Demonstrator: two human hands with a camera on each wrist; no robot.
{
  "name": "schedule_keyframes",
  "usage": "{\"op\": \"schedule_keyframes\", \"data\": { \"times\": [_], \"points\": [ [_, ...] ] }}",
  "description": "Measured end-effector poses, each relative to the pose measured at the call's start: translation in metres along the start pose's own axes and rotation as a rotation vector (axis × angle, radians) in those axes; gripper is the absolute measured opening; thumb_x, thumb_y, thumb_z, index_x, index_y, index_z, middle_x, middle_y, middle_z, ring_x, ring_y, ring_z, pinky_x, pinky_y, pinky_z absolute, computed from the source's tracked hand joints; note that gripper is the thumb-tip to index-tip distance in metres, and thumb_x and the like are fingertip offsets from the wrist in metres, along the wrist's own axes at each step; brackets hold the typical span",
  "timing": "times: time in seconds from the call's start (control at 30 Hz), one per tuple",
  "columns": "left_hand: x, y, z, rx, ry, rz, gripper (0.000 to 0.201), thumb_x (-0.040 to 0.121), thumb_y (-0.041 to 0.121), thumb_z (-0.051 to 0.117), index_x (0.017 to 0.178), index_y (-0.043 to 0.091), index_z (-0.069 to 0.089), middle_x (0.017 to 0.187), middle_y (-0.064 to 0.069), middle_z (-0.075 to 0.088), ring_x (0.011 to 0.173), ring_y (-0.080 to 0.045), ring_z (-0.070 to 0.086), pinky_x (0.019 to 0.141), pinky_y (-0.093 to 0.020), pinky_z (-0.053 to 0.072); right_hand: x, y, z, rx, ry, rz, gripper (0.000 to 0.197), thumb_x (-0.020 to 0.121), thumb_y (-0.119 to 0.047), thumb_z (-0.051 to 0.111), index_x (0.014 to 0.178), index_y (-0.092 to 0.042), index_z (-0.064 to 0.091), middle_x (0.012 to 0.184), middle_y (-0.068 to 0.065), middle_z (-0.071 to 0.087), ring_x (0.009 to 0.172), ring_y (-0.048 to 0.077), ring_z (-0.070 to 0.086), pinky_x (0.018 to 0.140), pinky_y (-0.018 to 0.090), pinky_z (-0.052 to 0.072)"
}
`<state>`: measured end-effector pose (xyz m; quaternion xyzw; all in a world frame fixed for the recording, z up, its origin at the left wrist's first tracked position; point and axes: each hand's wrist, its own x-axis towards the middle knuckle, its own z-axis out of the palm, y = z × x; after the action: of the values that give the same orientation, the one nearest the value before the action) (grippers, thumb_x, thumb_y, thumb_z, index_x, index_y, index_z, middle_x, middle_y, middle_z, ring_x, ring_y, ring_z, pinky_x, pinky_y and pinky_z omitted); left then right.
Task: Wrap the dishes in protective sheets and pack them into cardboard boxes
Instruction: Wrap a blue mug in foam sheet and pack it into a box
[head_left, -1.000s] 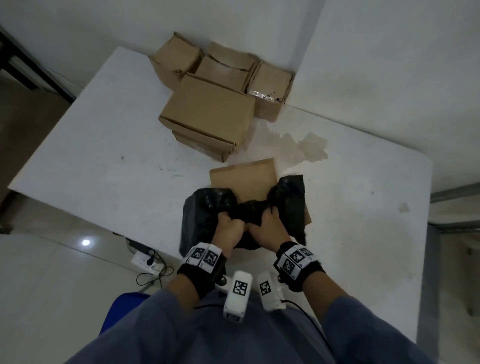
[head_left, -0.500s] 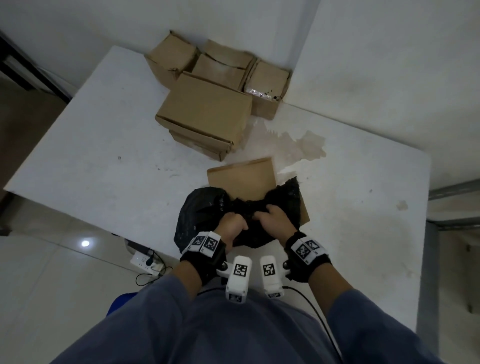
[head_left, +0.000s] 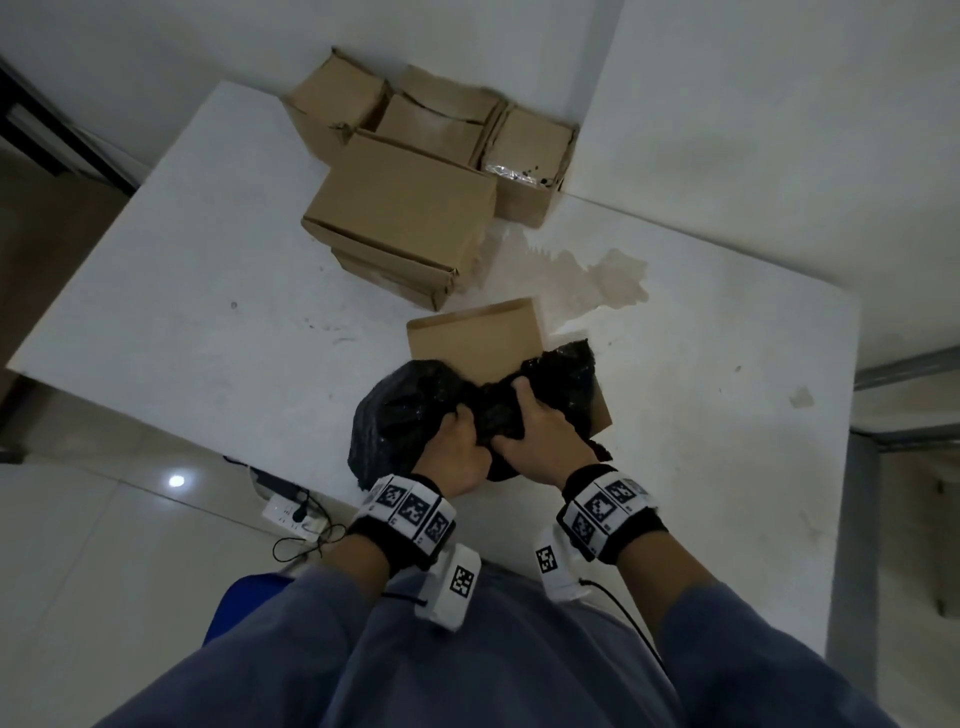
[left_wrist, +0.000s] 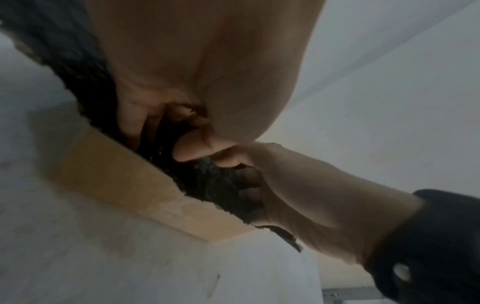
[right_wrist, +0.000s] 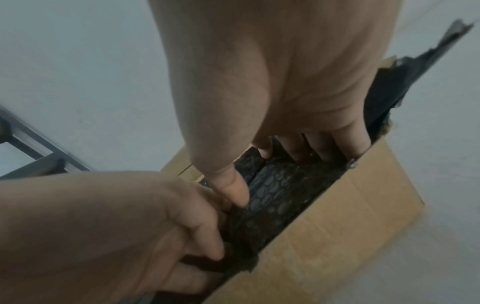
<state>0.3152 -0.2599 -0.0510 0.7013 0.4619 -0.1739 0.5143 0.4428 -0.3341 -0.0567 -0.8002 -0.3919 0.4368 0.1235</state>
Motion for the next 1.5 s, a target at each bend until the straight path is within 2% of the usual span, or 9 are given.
{"op": "schedule_keyframes", "data": {
  "times": [0.1, 0.27, 0.43, 0.63, 0.87, 0.97, 1.07, 1.3, 1.5],
  "points": [
    [0.008, -0.006, 0.003, 0.166, 0.005, -0.007, 0.064, 0.092, 0.017, 0.051, 0.147, 0.001, 0.023, 0.139, -0.020, 0.038, 0.125, -0.039, 0.043, 0.105, -0.043, 0.040, -0.003, 0.002, 0.005, -0.037, -0.025, 0.000, 0.091, 0.087, -0.038, 0.064, 0.155, -0.020, 0.006, 0.143, 0.017, 0.045, 0.125, 0.038, 0.048, 0.099, 0.044, 0.046],
    [0.017, -0.011, 0.004, 0.277, 0.053, 0.056, 0.041, 0.090, 0.012, 0.054, 0.127, 0.001, 0.040, 0.122, -0.022, 0.045, 0.106, -0.039, 0.053, 0.087, -0.042, 0.047, 0.004, 0.003, 0.012, -0.080, 0.011, 0.037, 0.084, 0.084, -0.045, 0.065, 0.151, -0.017, 0.024, 0.137, 0.019, 0.047, 0.123, 0.040, 0.050, 0.097, 0.046, 0.047],
    [0.027, -0.008, -0.001, 0.273, 0.020, 0.001, 0.040, 0.091, 0.009, 0.051, 0.129, 0.002, 0.041, 0.130, -0.021, 0.041, 0.112, -0.038, 0.051, 0.097, -0.042, 0.045, 0.017, -0.005, 0.009, -0.055, -0.018, 0.124, 0.072, 0.080, -0.052, 0.067, 0.137, -0.018, 0.040, 0.135, 0.018, 0.043, 0.123, 0.041, 0.047, 0.100, 0.048, 0.045],
    [0.036, -0.003, 0.001, 0.344, -0.013, -0.107, 0.046, 0.096, 0.013, 0.047, 0.140, 0.006, 0.036, 0.142, -0.022, 0.035, 0.124, -0.040, 0.045, 0.107, -0.042, 0.039, 0.022, -0.009, 0.005, -0.099, -0.069, 0.210, 0.074, 0.083, -0.056, 0.061, 0.143, -0.021, 0.036, 0.146, 0.019, 0.035, 0.130, 0.041, 0.043, 0.105, 0.048, 0.041],
    [0.040, 0.009, -0.003, 0.320, -0.057, -0.220, 0.051, 0.098, 0.021, 0.048, 0.145, 0.007, 0.035, 0.148, -0.023, 0.032, 0.131, -0.040, 0.043, 0.108, -0.042, 0.039, 0.024, -0.021, -0.005, 0.006, -0.094, 0.249, 0.071, 0.078, -0.058, 0.060, 0.136, -0.019, 0.050, 0.135, 0.018, 0.051, 0.118, 0.037, 0.055, 0.102, 0.045, 0.047],
    [0.031, 0.008, -0.012, 0.213, -0.023, -0.140, 0.031, 0.097, 0.014, 0.048, 0.122, -0.002, 0.055, 0.126, -0.022, 0.056, 0.112, -0.037, 0.057, 0.087, -0.035, 0.047, 0.018, -0.020, -0.011, 0.051, -0.108, 0.185, 0.051, 0.083, -0.045, 0.067, 0.121, -0.012, 0.060, 0.120, 0.013, 0.062, 0.104, 0.029, 0.061, 0.091, 0.036, 0.053],
    [0.015, 0.000, -0.014, 0.154, 0.055, 0.005, 0.022, 0.093, 0.007, 0.046, 0.107, -0.005, 0.058, 0.109, -0.022, 0.063, 0.101, -0.035, 0.061, 0.087, -0.035, 0.051, 0.006, -0.011, -0.012, -0.008, -0.103, 0.137, 0.044, 0.087, -0.036, 0.065, 0.119, -0.008, 0.056, 0.111, 0.012, 0.060, 0.096, 0.026, 0.060, 0.085, 0.035, 0.054],
    [0.006, -0.010, -0.006, 0.231, 0.148, 0.218, 0.049, 0.092, 0.007, 0.049, 0.140, 0.005, 0.045, 0.122, -0.017, 0.054, 0.109, -0.035, 0.056, 0.095, -0.045, 0.049, 0.000, -0.005, -0.006, -0.118, -0.028, 0.019, 0.074, 0.083, -0.044, 0.067, 0.146, -0.020, 0.036, 0.127, 0.016, 0.055, 0.117, 0.037, 0.054, 0.098, 0.041, 0.047],
    [0.008, -0.008, -0.008, 0.247, 0.140, 0.235, 0.048, 0.090, 0.009, 0.054, 0.138, 0.006, 0.047, 0.118, -0.016, 0.048, 0.103, -0.036, 0.055, 0.089, -0.044, 0.050, 0.006, -0.009, -0.006, -0.097, -0.085, 0.108, 0.082, 0.072, -0.051, 0.073, 0.143, -0.028, 0.039, 0.131, 0.016, 0.052, 0.117, 0.036, 0.054, 0.099, 0.044, 0.048]
  ]
}}
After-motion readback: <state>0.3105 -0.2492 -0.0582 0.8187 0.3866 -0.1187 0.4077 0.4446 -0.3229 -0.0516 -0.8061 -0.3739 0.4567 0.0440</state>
